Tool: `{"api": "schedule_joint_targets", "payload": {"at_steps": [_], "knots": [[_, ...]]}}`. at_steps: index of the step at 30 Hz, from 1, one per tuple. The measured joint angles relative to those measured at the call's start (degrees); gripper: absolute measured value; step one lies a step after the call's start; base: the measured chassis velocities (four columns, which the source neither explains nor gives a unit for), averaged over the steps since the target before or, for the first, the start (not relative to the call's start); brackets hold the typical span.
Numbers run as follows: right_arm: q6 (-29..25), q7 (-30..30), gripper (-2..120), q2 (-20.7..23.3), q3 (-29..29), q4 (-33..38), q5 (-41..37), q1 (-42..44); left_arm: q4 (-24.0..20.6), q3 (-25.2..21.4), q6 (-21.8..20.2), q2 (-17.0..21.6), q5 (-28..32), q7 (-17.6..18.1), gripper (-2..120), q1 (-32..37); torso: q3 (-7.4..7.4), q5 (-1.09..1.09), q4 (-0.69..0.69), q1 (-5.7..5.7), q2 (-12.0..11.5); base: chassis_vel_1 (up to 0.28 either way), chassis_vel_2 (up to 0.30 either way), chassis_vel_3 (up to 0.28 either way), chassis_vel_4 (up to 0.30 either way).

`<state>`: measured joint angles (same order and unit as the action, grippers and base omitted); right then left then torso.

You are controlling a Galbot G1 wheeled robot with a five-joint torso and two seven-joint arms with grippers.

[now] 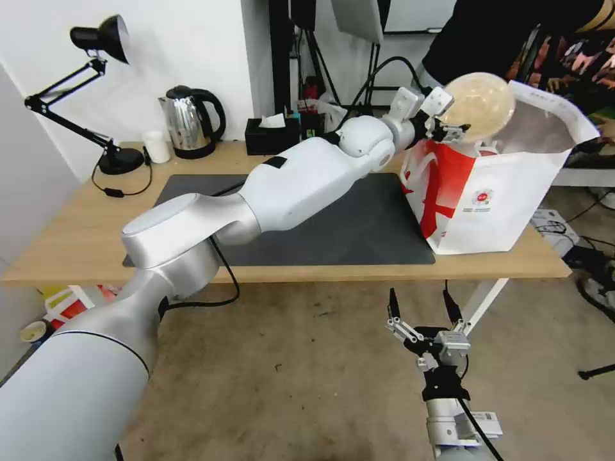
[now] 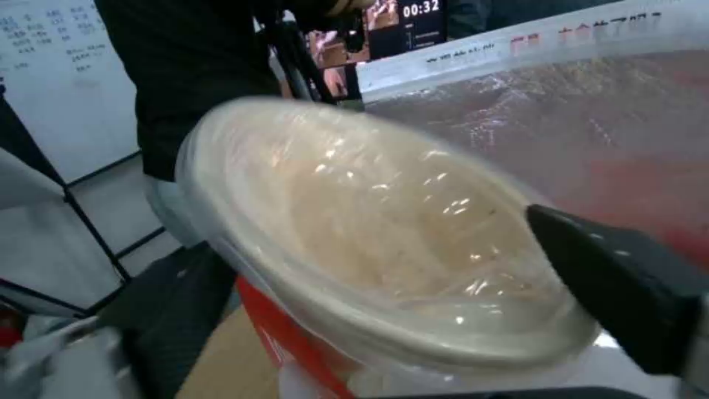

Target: Pick up the trash from the table and place it into the takeout bag.

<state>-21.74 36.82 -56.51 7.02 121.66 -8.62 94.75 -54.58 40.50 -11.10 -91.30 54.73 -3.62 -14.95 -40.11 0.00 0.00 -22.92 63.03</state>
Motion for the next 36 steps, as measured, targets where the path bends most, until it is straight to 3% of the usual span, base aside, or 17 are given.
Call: {"api": "schedule_joint_targets", "payload": {"at_steps": [30, 36], "knots": [[0.0, 0.0, 100, 0.0, 0.0, 0.0, 0.0, 0.0, -0.1, 2.2, 0.2, 0.0, 1.6, 1.4, 100, -1.5, 0.0, 0.0, 0.0, 0.0, 0.0, 0.0, 0.0, 0.0, 0.0], [0.0, 0.0, 100, 0.0, 0.0, 0.0, 0.0, 0.0, -0.5, 3.8, -0.6, 0.0, 1.8, -0.9, 100, -2.9, 0.0, 0.0, 0.0, 0.0, 0.0, 0.0, 0.0, 0.0, 0.0]]}}
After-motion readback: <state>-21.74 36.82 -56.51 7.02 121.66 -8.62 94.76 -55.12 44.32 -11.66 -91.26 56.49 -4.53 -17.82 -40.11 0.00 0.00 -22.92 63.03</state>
